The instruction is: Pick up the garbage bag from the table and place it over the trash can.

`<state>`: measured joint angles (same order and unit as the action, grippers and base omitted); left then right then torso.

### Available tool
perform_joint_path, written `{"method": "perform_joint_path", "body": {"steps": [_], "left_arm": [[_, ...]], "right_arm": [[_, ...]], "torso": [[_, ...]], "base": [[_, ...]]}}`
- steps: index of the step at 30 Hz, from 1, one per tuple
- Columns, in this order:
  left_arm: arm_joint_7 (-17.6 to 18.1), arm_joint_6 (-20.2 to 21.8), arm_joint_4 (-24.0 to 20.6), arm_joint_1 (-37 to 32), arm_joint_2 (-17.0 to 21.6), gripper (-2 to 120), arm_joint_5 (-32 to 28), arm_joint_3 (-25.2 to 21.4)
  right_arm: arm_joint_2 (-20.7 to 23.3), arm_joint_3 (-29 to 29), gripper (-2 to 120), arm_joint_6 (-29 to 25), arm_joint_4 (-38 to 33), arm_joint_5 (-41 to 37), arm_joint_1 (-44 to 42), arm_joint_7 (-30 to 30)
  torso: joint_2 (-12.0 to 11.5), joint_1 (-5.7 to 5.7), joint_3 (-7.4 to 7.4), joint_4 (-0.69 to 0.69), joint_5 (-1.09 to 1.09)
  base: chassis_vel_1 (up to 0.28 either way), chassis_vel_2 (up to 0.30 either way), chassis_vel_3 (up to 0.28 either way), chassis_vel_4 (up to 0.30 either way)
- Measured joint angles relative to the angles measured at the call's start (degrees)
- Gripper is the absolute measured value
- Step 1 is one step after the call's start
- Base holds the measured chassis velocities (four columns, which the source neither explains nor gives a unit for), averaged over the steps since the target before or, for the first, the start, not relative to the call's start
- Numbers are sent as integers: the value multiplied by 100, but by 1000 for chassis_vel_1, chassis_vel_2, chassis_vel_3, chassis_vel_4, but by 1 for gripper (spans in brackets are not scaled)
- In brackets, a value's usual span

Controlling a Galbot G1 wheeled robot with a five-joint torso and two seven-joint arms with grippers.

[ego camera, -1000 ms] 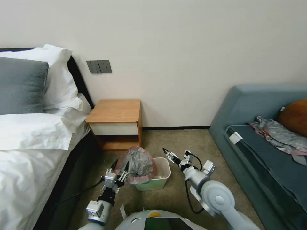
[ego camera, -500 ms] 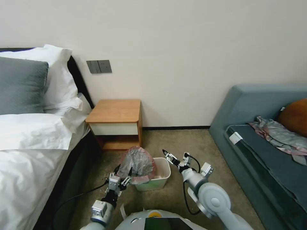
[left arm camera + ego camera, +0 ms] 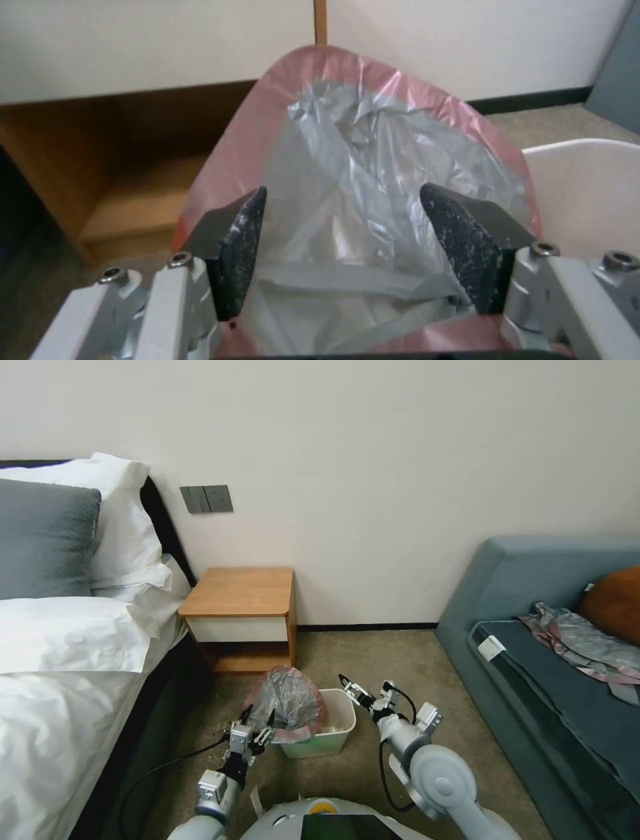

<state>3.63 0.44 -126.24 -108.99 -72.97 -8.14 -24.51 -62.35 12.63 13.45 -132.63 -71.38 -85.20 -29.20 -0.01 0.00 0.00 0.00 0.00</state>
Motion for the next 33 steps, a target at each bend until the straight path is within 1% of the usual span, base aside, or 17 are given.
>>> {"method": "perform_joint_path", "body": {"steps": [3, 10, 13, 14, 15, 16, 17, 18, 21, 23, 28, 33], "left_arm": [[69, 128, 75, 124, -29, 64, -131, 79], [169, 206, 186, 255, -74, 65, -202, 179], [398, 343, 213, 314, -137, 65, -177, 270], [398, 343, 213, 314, -137, 65, -177, 270], [483, 410, 206, 321, -143, 65, -177, 290], [636, 561, 161, 336, -146, 63, -206, 322], [636, 561, 161, 336, -146, 63, -206, 322], [766, 714, 101, 357, -144, 63, -274, 342], [953, 982, 48, 449, -128, 61, -402, 334], [966, 1010, 48, 471, -122, 60, -435, 328], [1043, 1233, 48, 638, -84, 58, -685, 327], [1057, 1292, 95, 724, -68, 58, -737, 389]], "right_arm": [[-16, -125, 100, -47, 33, 183, 0, 1], [-24, -182, 100, -67, 71, 293, 14, 5], [-21, -205, 100, -77, 130, 316, 24, 12], [-21, -205, 100, -77, 130, 316, 24, 12], [-20, -211, 100, -82, 141, 322, 28, 13], [-20, -224, 100, -91, 156, 336, 37, 16], [-20, -224, 100, -91, 156, 336, 37, 16], [-18, -233, 100, -96, 165, 345, 43, 20], [0, -262, 100, -107, 183, 350, 63, 25], [7, -269, 100, -108, 188, 350, 66, 25], [34, -300, 100, -110, 205, 350, 64, 29], [35, -302, 100, -113, 220, 351, 59, 29]], "torso": [[0, 0, 0, 0, 0], [0, 0, 0, 0, 0], [0, 0, 0, 0, 0], [0, 0, 0, 0, 0], [0, 0, 0, 0, 0], [0, 0, 0, 0, 0], [0, 0, 0, 0, 0], [0, 0, 0, 0, 0], [0, 0, 0, 0, 0], [0, 0, 0, 0, 0], [0, 0, 0, 0, 0], [0, 0, 0, 0, 0]], "base": [[0, 0, 0, 0], [0, 0, 0, 0], [0, 0, 0, 0], [0, 0, 0, 0], [0, 0, 0, 0], [0, 0, 0, 0], [0, 0, 0, 0], [0, 0, 0, 0], [0, 0, 0, 0], [0, 0, 0, 0], [0, 0, 0, 0], [0, 0, 0, 0]]}}
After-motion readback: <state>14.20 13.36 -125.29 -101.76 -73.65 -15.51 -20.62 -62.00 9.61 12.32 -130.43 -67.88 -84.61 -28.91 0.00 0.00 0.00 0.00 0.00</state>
